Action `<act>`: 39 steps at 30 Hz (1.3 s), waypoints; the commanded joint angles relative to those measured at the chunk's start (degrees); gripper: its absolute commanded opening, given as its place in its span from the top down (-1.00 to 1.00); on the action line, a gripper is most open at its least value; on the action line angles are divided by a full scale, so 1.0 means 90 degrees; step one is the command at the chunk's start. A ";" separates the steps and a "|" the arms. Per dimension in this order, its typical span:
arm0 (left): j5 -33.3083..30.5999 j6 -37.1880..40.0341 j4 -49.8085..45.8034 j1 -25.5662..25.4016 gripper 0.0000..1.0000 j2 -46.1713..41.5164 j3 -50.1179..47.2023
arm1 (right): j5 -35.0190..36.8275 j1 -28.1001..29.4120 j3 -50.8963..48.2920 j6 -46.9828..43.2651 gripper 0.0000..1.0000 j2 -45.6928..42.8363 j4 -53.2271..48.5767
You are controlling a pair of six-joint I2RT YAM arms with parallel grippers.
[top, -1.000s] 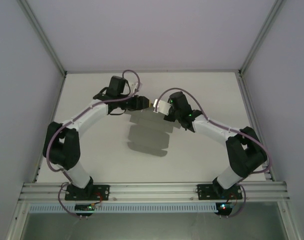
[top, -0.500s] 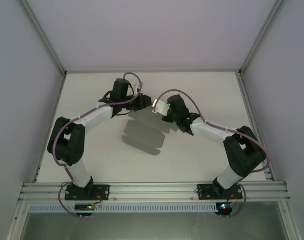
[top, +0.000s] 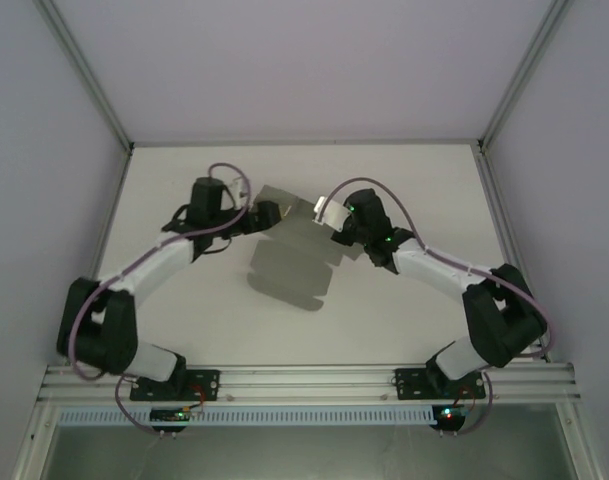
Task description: Assemble paper box
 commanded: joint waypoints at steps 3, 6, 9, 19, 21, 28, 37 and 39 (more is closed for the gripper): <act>-0.0603 0.0635 -0.0691 0.0559 -0.99 -0.0441 -0.0597 | -0.0491 -0.0121 -0.0089 0.0175 1.00 -0.0334 -0.0355; -0.0607 0.0639 -0.0577 0.0656 -0.99 -0.0258 -0.0681 | -0.0504 -0.0121 -0.0032 0.0185 1.00 -0.0341 -0.0441; -0.0389 0.0608 -0.0214 0.0656 -0.99 -0.0011 -0.0674 | -0.0598 -0.0124 -0.0030 0.0250 1.00 -0.0348 -0.0414; 0.0941 0.0754 0.0776 0.0500 -0.92 0.0709 -0.0625 | -0.0710 -0.0121 -0.0004 0.0531 1.00 -0.0288 -0.0141; 0.1212 0.0716 0.1038 0.0464 -0.89 0.0821 -0.0630 | -0.0749 -0.0111 -0.0003 0.0560 1.00 -0.0286 -0.0127; 0.2112 0.0356 0.2112 0.0325 -0.51 0.1307 -0.0555 | -0.1110 -0.0111 -0.0071 0.0712 1.00 -0.0283 -0.0026; 0.2453 -0.0224 0.2953 0.0315 0.58 0.1791 -0.0488 | -0.1445 -0.0112 -0.0118 0.0756 1.00 -0.0298 -0.0037; 0.2448 -0.0354 0.3124 0.0315 0.83 0.1814 -0.0533 | -0.1481 -0.0119 -0.0142 0.0771 1.00 -0.0303 0.0000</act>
